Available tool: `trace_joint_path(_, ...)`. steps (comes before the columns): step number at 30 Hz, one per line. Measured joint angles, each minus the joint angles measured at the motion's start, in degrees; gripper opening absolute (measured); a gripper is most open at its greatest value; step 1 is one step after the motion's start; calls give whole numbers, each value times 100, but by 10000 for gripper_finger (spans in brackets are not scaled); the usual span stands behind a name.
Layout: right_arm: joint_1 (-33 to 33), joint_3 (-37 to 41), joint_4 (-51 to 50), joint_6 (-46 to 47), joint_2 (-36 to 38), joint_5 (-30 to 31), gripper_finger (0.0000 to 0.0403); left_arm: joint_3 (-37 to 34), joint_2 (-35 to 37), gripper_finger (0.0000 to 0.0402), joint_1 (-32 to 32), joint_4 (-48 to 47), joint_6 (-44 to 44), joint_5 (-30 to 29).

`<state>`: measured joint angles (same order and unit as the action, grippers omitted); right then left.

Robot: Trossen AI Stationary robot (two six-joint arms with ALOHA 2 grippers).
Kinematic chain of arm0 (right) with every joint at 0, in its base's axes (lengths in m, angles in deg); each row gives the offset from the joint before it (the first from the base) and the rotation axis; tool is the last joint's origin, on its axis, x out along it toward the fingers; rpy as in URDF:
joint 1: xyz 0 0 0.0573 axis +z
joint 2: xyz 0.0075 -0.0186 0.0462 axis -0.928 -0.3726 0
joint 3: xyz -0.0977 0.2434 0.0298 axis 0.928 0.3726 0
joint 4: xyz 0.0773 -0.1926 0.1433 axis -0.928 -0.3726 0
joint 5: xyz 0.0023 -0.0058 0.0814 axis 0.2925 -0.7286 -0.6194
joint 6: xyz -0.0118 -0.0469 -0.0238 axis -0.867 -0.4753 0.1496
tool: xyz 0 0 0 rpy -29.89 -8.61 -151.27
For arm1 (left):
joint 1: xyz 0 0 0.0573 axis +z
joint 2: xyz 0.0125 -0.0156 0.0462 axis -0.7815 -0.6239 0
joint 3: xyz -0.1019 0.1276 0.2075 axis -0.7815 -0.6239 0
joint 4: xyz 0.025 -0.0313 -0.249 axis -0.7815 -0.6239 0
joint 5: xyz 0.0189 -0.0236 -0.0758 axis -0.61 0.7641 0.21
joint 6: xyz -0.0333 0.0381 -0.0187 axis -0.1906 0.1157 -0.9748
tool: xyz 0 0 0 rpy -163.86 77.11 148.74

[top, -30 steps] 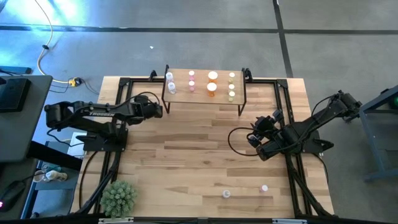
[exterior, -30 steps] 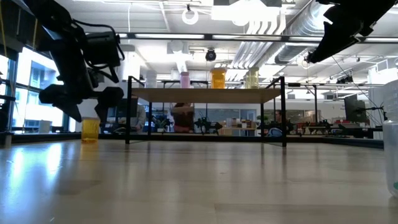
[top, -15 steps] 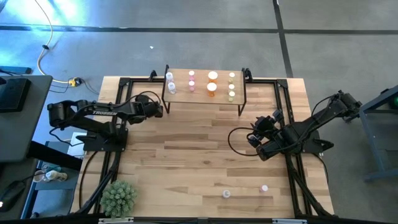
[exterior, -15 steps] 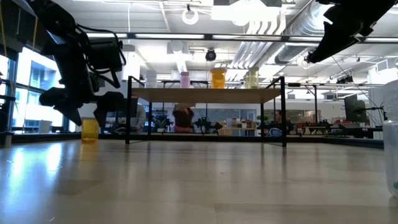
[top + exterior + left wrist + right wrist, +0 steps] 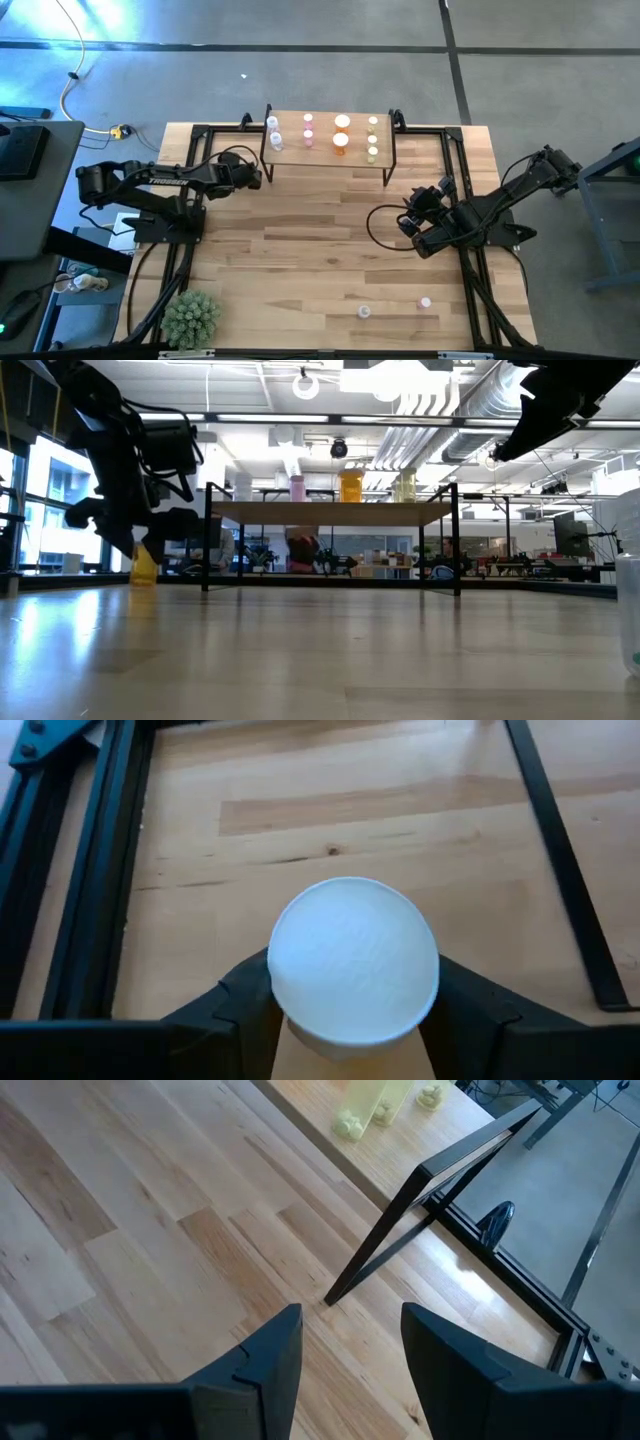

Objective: Pick and place medicine bottles onto shelf by color
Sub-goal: Put the orange pill bottle on the shelf aligned with the other orange pill bottle

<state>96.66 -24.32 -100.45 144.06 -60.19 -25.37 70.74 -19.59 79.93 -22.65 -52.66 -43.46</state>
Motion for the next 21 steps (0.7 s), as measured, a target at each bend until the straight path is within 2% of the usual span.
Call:
trace_joint_path(4,0,-2,0,0,0,0,163,0,68,185,0,0,35,-201)
trace_joint_path(21,0,-1,1,0,0,0,163,29,798,190,0,-26,300,-228)
